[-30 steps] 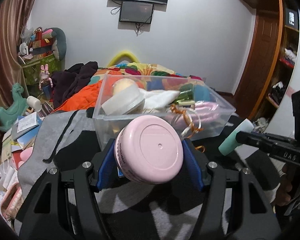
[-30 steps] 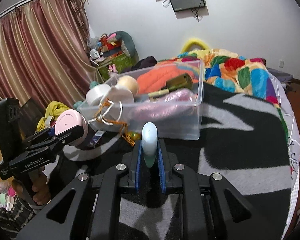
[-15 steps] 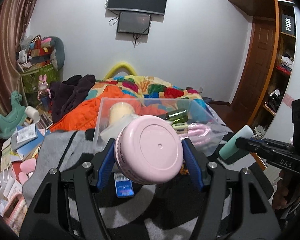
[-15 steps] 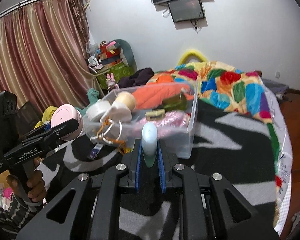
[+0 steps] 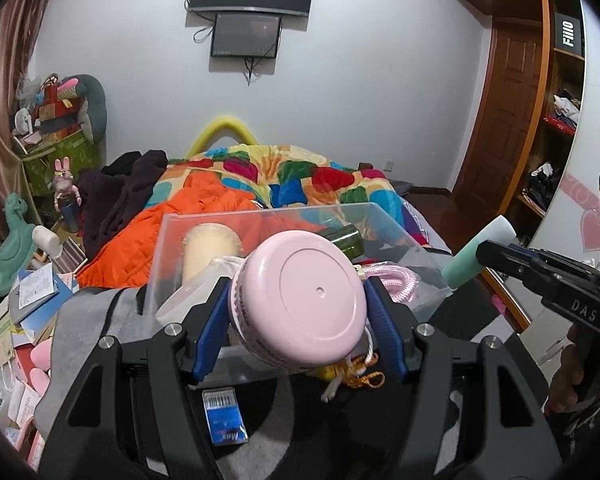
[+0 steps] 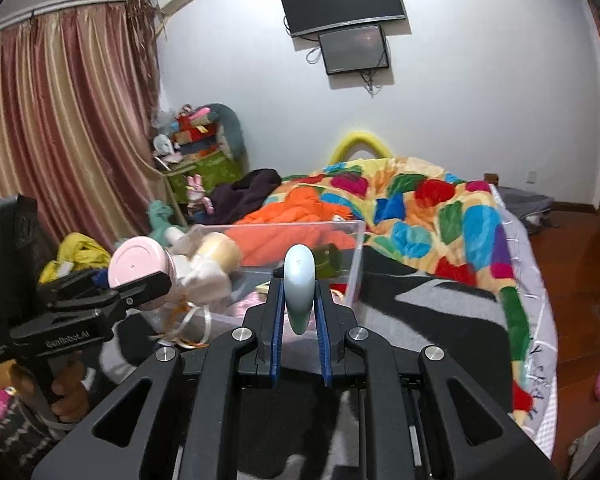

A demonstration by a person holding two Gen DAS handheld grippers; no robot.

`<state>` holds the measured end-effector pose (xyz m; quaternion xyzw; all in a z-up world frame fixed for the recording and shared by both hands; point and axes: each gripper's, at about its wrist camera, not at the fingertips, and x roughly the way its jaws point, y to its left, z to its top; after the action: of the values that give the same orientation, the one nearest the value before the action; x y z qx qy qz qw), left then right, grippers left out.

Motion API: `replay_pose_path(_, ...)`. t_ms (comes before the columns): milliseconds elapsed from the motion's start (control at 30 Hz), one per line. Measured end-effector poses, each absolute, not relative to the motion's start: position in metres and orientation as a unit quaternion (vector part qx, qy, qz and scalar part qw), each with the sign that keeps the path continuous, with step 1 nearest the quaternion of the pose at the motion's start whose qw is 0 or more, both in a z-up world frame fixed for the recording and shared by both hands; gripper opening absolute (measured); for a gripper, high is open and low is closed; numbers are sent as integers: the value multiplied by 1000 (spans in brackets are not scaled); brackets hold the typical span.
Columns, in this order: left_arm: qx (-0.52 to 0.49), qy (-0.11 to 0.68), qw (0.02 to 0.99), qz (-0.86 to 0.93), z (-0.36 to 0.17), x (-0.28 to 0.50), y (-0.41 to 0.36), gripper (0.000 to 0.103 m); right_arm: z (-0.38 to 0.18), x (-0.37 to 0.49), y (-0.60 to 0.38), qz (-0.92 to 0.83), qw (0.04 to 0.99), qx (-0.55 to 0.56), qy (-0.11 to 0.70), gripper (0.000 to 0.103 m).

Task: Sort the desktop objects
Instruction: 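Carry pink tub over clear box with left tool while right tool carries blue tube there, then open both tools to release pink tub and blue tube into box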

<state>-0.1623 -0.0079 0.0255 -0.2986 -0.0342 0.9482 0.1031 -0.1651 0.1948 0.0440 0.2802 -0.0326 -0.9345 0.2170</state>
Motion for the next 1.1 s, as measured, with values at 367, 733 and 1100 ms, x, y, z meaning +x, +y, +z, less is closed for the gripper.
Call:
replay_pose_path(367,-314,-5,111,943,16,-185,8,65,38,-174,188,-936,204,286,-15,14)
replay_pose_path(733,-339,2,113,934,5,-213,22,65,17,-194,180,-926,198,322,-14,13)
replay_pose_path(1100,-351,-7,119,929,-5,-216,22,65,18,-183,178,-926,209,313,-17,14)
